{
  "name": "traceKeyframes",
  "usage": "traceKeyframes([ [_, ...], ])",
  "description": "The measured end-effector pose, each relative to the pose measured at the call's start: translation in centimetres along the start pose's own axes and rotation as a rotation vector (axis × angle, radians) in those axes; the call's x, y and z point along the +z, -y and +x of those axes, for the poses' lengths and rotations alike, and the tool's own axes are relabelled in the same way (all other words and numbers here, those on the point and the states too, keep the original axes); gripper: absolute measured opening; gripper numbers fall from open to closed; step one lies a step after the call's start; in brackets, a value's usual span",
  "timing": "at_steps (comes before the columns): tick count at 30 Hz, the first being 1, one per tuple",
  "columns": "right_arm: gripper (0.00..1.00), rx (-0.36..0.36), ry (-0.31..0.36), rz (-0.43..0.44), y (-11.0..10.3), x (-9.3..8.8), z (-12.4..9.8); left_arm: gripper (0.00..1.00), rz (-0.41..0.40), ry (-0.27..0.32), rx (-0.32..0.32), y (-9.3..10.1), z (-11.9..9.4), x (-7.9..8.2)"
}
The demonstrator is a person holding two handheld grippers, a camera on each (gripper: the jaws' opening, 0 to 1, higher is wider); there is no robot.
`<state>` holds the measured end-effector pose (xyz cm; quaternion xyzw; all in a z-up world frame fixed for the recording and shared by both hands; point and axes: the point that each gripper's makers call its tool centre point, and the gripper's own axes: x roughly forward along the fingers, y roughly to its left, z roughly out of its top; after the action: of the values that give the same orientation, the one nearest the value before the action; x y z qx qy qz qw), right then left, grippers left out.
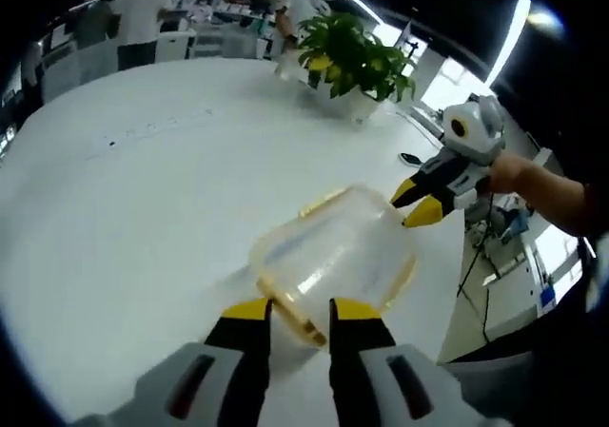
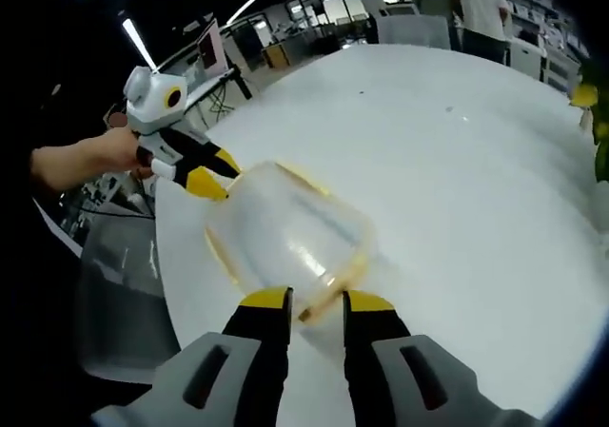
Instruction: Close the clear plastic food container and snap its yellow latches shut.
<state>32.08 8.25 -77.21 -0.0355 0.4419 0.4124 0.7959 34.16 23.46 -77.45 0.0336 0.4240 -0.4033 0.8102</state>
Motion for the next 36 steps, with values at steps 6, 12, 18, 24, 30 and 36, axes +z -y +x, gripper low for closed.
traceKeyframes([
  [6,0.19,-0.032,-0.019,-0.058,0.1,0.1,0.0,0.18,0.007,0.001,0.011,-0.1,-0.1,0.1],
  [12,0.20,-0.059,-0.042,-0.144,0.0,0.2,-0.1,0.27,0.112,0.001,0.085,-0.6,-0.3,0.6],
  [18,0.21,-0.087,-0.078,-0.285,0.0,0.4,-0.1,0.27,0.250,0.011,0.123,-0.5,-0.2,1.4],
  [24,0.22,-0.042,-0.009,-0.280,-0.8,2.0,-0.1,0.28,0.321,0.000,0.103,0.6,0.1,2.2],
  [30,0.26,-0.003,-0.003,-0.324,-1.7,2.8,0.8,0.28,0.413,0.011,0.062,2.0,0.4,3.4],
  [36,0.29,0.018,-0.029,-0.457,-3.1,3.2,2.0,0.28,0.485,0.006,0.016,3.7,1.3,3.8],
])
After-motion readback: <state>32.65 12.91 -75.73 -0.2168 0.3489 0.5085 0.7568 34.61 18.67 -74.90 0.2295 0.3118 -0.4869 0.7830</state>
